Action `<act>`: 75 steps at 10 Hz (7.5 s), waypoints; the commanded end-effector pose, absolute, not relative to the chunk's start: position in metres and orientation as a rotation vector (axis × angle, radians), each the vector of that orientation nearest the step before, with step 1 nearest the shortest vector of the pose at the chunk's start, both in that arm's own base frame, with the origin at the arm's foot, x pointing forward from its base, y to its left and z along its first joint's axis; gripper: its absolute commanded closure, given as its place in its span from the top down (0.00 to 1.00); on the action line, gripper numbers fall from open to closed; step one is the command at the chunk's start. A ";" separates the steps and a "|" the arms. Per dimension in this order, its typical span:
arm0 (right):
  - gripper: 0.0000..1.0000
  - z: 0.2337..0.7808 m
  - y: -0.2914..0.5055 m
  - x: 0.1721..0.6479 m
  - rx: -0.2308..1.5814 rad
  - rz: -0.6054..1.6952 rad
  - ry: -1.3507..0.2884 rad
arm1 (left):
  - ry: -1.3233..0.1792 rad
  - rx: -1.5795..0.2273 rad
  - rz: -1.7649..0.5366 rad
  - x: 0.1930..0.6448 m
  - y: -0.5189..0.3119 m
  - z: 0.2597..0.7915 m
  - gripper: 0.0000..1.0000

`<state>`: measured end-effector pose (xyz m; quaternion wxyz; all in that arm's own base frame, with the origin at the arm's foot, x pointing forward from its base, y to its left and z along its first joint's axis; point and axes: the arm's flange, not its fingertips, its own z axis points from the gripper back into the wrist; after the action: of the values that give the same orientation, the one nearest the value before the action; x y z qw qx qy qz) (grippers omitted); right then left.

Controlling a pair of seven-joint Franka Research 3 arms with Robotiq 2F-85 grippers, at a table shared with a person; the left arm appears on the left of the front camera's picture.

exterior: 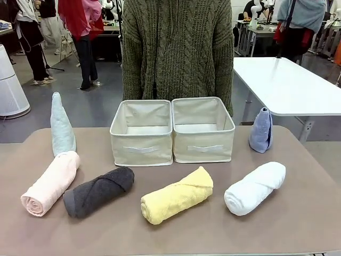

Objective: Sort the towels based on their folding style.
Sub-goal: Pick up one triangle-folded towel and place it in the left Fabric basket.

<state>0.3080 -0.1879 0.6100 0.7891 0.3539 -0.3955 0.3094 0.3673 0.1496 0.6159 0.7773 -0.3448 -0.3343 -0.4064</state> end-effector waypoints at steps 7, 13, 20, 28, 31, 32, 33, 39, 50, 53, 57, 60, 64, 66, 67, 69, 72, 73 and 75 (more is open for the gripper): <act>1.00 0.606 -0.195 0.299 0.724 0.606 -0.827 | -0.721 -0.731 -0.820 0.361 0.168 0.609 1.00; 1.00 0.606 -0.195 0.299 0.724 0.606 -0.827 | -0.721 -0.731 -0.820 0.361 0.168 0.609 1.00; 1.00 0.606 -0.195 0.299 0.724 0.606 -0.827 | -0.721 -0.731 -0.820 0.361 0.168 0.609 1.00; 1.00 0.606 -0.195 0.299 0.724 0.606 -0.827 | -0.721 -0.731 -0.820 0.361 0.168 0.609 1.00; 1.00 0.606 -0.195 0.299 0.724 0.606 -0.827 | -0.721 -0.731 -0.820 0.361 0.168 0.609 1.00; 1.00 0.606 -0.195 0.299 0.724 0.606 -0.827 | -0.721 -0.731 -0.820 0.361 0.168 0.609 1.00; 1.00 0.606 -0.195 0.299 0.724 0.606 -0.827 | -0.721 -0.731 -0.820 0.361 0.168 0.609 1.00; 1.00 0.606 -0.195 0.299 0.724 0.606 -0.827 | -0.714 -0.724 -0.815 0.361 0.167 0.608 1.00; 1.00 0.606 -0.195 0.299 0.724 0.606 -0.827 | -0.168 -0.126 0.011 0.621 0.050 0.568 1.00; 1.00 0.606 -0.195 0.299 0.724 0.606 -0.827 | -0.173 -0.161 -0.008 0.622 0.053 0.560 1.00; 1.00 0.606 -0.195 0.299 0.724 0.606 -0.827 | -0.173 -0.161 -0.008 0.622 0.053 0.560 1.00; 1.00 0.606 -0.195 0.299 0.724 0.606 -0.827 | -0.188 -0.011 0.061 0.642 0.030 0.530 1.00; 1.00 0.606 -0.195 0.299 0.724 0.606 -0.827 | -0.263 0.153 0.191 0.664 0.004 0.502 1.00; 1.00 0.606 -0.195 0.299 0.724 0.606 -0.827 | -0.237 0.139 0.190 0.677 0.000 0.494 1.00; 1.00 0.606 -0.195 0.299 0.724 0.606 -0.827 | -0.205 0.135 0.203 0.679 0.000 0.485 1.00; 1.00 0.606 -0.195 0.299 0.724 0.606 -0.827 | -0.193 0.162 0.218 0.695 0.001 0.470 1.00; 1.00 0.606 -0.195 0.299 0.724 0.606 -0.827 | -0.233 0.156 0.213 0.700 0.005 0.463 0.43; 1.00 0.606 -0.195 0.299 0.724 0.606 -0.827 | -0.238 0.156 0.209 0.700 0.005 0.464 0.42; 1.00 0.606 -0.195 0.299 0.724 0.606 -0.827 | -0.226 0.156 0.211 0.700 0.006 0.464 0.00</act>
<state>0.2986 -0.1954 0.6073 0.8141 0.3366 -0.3815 0.2800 0.6954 0.0060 0.4632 0.9874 0.0646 -0.1087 0.0951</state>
